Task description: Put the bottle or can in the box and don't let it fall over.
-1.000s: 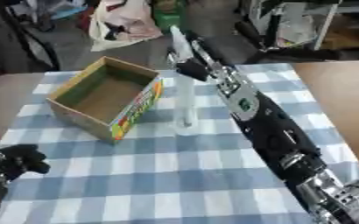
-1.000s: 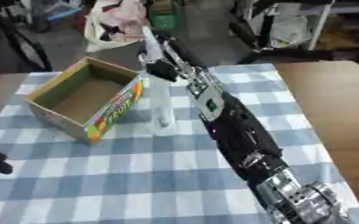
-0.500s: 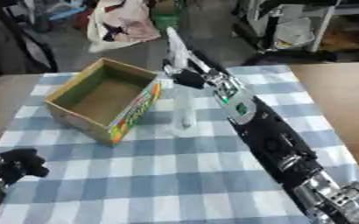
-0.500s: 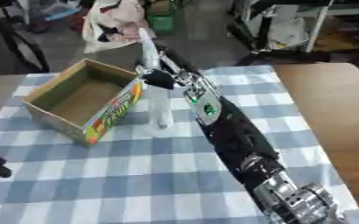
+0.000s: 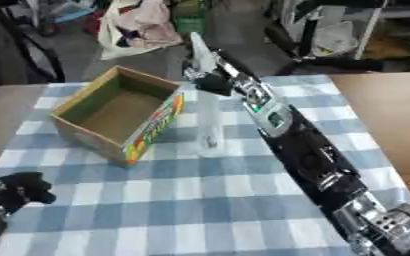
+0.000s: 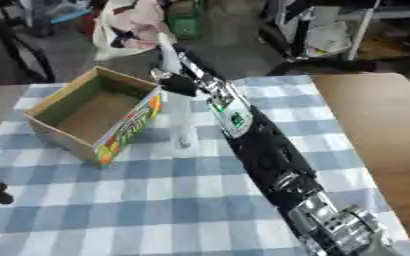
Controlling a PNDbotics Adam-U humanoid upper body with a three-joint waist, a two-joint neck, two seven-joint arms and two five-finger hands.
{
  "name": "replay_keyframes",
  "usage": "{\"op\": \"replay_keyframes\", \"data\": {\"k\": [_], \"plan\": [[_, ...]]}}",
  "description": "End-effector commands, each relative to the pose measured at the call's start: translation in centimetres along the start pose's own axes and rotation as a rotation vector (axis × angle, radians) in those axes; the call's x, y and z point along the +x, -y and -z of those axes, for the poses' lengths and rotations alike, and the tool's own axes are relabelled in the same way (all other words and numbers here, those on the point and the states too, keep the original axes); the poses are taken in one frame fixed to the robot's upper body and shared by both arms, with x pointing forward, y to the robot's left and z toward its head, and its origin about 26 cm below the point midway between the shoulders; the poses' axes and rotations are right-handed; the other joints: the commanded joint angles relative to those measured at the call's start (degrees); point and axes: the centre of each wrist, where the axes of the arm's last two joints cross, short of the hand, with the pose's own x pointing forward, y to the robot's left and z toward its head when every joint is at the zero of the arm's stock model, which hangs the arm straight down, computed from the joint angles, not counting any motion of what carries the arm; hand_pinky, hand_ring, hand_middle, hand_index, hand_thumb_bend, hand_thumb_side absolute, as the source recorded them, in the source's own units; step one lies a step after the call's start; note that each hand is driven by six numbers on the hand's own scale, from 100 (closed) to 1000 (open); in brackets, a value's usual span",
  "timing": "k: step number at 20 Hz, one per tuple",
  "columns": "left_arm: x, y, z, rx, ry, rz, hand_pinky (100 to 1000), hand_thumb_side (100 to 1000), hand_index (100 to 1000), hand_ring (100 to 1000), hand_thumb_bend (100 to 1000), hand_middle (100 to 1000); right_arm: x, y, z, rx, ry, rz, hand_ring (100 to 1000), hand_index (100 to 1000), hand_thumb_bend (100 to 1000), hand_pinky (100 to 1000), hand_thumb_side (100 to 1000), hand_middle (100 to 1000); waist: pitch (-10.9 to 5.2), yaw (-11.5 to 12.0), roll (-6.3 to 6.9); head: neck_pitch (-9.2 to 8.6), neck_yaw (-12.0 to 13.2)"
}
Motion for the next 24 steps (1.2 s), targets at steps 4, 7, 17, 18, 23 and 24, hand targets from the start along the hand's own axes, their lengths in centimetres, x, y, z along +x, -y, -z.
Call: {"op": "replay_keyframes", "data": {"k": [4,7,17,18,23,24], "plan": [[0.5,-0.2,0.5,-0.010,0.021,0.014,665,1000,787,609,212,616,1.6,2.0,0.6,-0.011,0.061,-0.023,990,892,100,630,530,759,-0.96,0.07,-0.02,-0.69,-0.11],[0.4,-0.2,0.4,-0.011,0.018,0.013,668,1000,787,610,212,616,2.0,2.2,0.6,-0.004,0.083,-0.021,955,844,100,591,456,717,-0.99,0.06,-0.06,-0.72,-0.12],[0.3,-0.1,0.5,-0.011,0.016,0.011,670,1000,787,610,211,615,2.6,2.5,0.5,-0.023,0.110,0.017,779,579,100,387,225,464,-1.00,-0.01,-0.14,-0.88,-0.31],[0.4,-0.1,0.5,-0.012,0.016,0.011,670,1000,787,610,211,614,2.5,2.5,0.5,-0.024,0.110,0.021,767,552,100,376,263,440,-0.99,-0.01,-0.14,-0.90,-0.32],[0.3,-0.1,0.5,-0.011,0.015,0.011,671,1000,787,611,206,614,2.2,2.4,0.4,-0.038,0.096,0.038,746,506,100,351,302,398,-0.95,-0.05,-0.15,-0.98,-0.36],[0.3,-0.1,0.5,-0.011,0.015,0.011,671,1000,787,611,206,614,2.2,2.5,0.4,-0.044,0.095,0.038,744,500,100,349,306,395,-0.96,-0.05,-0.16,-1.01,-0.35]]}}
